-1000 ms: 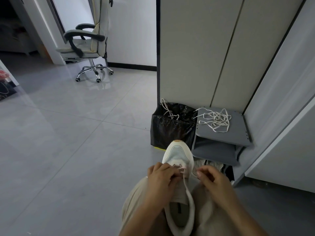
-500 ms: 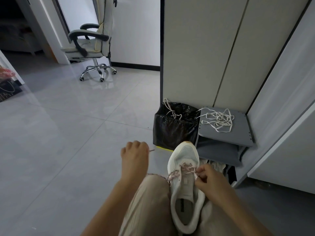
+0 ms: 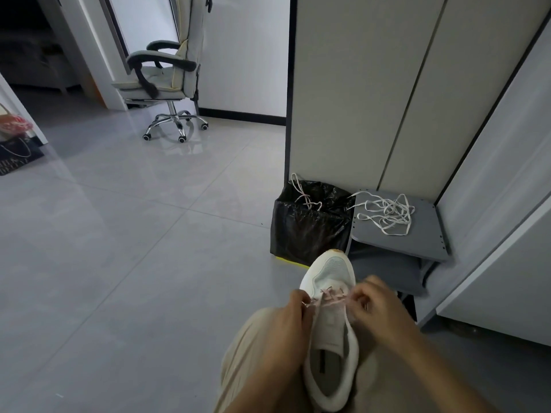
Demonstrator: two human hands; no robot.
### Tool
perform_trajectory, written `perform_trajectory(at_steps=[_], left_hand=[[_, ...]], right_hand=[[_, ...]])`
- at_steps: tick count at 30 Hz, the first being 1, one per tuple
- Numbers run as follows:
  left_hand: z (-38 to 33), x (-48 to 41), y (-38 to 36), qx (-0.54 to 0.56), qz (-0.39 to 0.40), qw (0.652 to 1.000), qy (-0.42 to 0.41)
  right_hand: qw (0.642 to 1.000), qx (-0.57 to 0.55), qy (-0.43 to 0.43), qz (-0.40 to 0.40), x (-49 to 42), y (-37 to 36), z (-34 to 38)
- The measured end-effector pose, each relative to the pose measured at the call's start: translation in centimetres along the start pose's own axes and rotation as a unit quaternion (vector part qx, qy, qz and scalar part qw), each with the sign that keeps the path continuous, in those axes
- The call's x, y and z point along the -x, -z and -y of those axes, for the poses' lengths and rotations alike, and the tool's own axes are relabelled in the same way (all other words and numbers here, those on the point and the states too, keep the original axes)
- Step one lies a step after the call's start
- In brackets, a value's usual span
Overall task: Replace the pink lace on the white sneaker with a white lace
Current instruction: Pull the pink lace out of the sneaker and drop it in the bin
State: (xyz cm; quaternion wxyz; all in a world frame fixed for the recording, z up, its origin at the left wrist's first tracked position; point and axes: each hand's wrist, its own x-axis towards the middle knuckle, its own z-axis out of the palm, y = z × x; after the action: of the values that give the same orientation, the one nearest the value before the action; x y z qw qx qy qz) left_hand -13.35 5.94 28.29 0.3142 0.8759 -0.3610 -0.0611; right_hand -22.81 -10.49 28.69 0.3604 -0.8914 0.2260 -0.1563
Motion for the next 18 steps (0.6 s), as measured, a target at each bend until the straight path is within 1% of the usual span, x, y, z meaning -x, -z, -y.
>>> perform_trajectory(at_steps=[1,2,3,4,5,6,8,9,10,11,13,14,15,16,18], left_hand=[[0.1,0.1,0.0,0.000,-0.004,1.000,0.013],[0.2,0.3,-0.1,-0.005,-0.009,1.000,0.012],[0.0,0.5,0.1,0.002,-0.010,1.000,0.007],[-0.1,0.6,0.2,0.026,-0.013,1.000,0.001],[-0.3,0.7,0.5,0.049,-0.010,0.999,-0.001],[-0.4,0.6,0.5,0.069,-0.004,0.998,-0.006],[-0.5,0.5,0.5,0.100,0.014,0.995,-0.008],[-0.7,0.5,0.6,0.114,0.026,0.993,-0.005],[-0.9,0.5,0.6,0.132,0.033,0.991,0.003],[-0.8,0.5,0.4,0.150,0.029,0.988,0.010],[-0.4,0.7,0.0,0.173,0.008,0.984,0.027],[-0.2,0.9,0.0,0.169,0.005,0.985,0.035],[0.2,1.1,-0.1,0.156,0.001,0.987,0.035],[0.5,1.2,-0.1,0.137,-0.007,0.990,0.031],[0.9,1.4,0.1,0.109,-0.028,0.993,0.031]], right_hand=[[0.997,-0.053,-0.032,-0.055,0.7,0.3,-0.7],[0.990,-0.092,-0.064,-0.083,1.5,0.5,-1.2],[0.986,-0.113,-0.091,-0.083,2.2,0.6,-1.5],[0.985,-0.122,-0.100,-0.071,2.5,0.4,-1.7],[0.988,-0.111,-0.086,-0.066,2.5,0.1,-1.8],[0.992,-0.088,-0.052,-0.075,2.2,-0.1,-1.5],[0.994,0.031,0.050,-0.095,1.1,-0.3,-0.3],[0.984,0.116,0.104,-0.084,0.4,-0.6,0.6],[0.966,0.196,0.153,-0.064,-0.2,-1.1,1.4],[0.949,0.257,0.178,-0.044,-0.6,-1.8,2.1],[0.928,0.309,0.204,-0.028,-1.1,-3.0,2.6],[0.929,0.302,0.211,-0.017,-1.2,-3.1,2.6],[0.943,0.263,0.204,-0.006,-1.1,-2.9,2.4],[0.963,0.199,0.183,-0.004,-0.9,-2.2,2.0],[0.995,0.054,0.081,-0.034,-0.1,0.0,0.9]])
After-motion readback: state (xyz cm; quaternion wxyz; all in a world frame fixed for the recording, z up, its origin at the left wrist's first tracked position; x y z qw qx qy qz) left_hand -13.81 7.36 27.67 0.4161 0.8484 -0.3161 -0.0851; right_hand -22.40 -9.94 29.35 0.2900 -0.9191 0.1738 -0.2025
